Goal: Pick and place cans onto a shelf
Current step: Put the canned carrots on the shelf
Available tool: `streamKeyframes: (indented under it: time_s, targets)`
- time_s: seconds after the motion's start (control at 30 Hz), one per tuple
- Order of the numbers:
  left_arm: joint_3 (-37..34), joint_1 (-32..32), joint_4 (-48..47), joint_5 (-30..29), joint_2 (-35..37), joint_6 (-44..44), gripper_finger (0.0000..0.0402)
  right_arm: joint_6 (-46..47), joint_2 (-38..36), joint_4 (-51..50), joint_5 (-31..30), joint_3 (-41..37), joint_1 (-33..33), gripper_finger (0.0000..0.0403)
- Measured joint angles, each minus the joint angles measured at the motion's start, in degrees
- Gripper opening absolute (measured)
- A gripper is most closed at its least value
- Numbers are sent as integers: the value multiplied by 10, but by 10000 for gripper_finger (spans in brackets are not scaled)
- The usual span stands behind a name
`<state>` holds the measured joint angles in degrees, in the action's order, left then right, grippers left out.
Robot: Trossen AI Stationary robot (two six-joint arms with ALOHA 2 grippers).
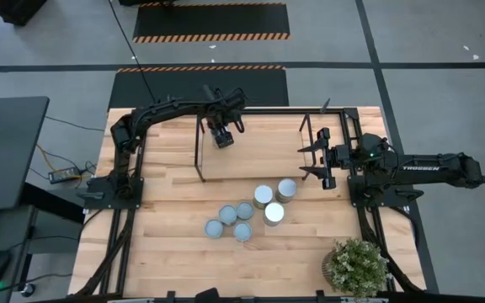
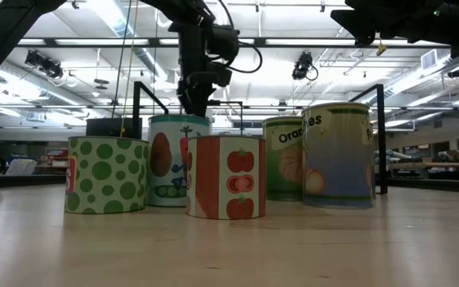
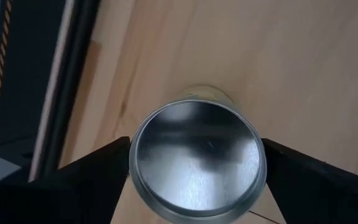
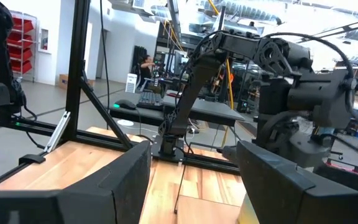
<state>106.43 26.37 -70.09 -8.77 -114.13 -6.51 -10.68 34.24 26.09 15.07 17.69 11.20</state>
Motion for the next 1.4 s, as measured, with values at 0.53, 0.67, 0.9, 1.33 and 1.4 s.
streamKeyframes:
  time_s: [0.53, 0.67, 0.9, 1.33, 1.4]
  targets:
    - [11, 1, -43, 5, 1, -1, 354, 0, 0, 0, 0, 0, 0, 245]
    - [9, 1, -42, 37, 1, 2, 354, 0, 0, 0, 1, 0, 0, 245]
    - [9, 0, -50, 50, 1, 13, 354, 0, 0, 0, 1, 0, 0, 245]
    - [9, -8, -40, 47, 1, 15, 354, 0, 0, 0, 1, 0, 0, 245]
    - [9, -12, -40, 47, 1, 5, 354, 0, 0, 0, 1, 0, 0, 245]
